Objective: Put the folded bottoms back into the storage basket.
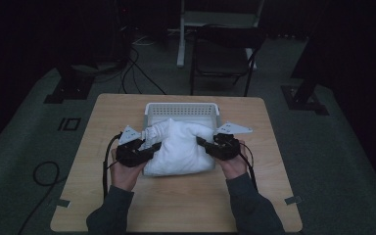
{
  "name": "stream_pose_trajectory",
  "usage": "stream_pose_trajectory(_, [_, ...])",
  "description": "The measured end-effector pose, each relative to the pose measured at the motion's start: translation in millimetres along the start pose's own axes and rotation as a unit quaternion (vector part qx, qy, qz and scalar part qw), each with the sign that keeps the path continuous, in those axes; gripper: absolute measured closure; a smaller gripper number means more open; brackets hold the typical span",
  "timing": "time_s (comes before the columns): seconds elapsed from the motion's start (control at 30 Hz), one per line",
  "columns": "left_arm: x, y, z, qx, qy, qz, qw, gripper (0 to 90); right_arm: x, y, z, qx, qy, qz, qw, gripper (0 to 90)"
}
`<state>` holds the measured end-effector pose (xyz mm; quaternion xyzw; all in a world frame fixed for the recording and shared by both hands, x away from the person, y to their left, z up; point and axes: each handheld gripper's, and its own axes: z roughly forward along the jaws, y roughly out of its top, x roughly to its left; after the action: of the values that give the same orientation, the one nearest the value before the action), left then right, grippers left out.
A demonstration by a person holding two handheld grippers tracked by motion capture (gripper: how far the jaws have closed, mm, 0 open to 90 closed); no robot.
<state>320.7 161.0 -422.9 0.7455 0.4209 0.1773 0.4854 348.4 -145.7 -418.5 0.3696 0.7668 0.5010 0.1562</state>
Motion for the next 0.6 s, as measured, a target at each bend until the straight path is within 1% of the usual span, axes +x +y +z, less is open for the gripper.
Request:
stream_pose_trajectory(0.23, [0.9, 4.9, 0.8, -0.002, 0.001, 0.0, 1.0, 59.5, -3.0, 5.4, 1.1, -0.004, -0.001, 0.004, 1.0, 68.3])
stream_pose_trajectory(0.43, [1.9, 10.1, 1.0, -0.006, 0.002, 0.0, 1.0, 59.5, -2.5, 10.7, 0.6, -0.007, -0.009, -0.005, 0.9999, 68.5])
stream_pose_trajectory(0.6, [2.2, 14.3, 1.4, -0.007, 0.003, 0.003, 1.0, 59.5, -3.5, 14.2, 0.5, -0.01, -0.01, -0.005, 0.9999, 68.5])
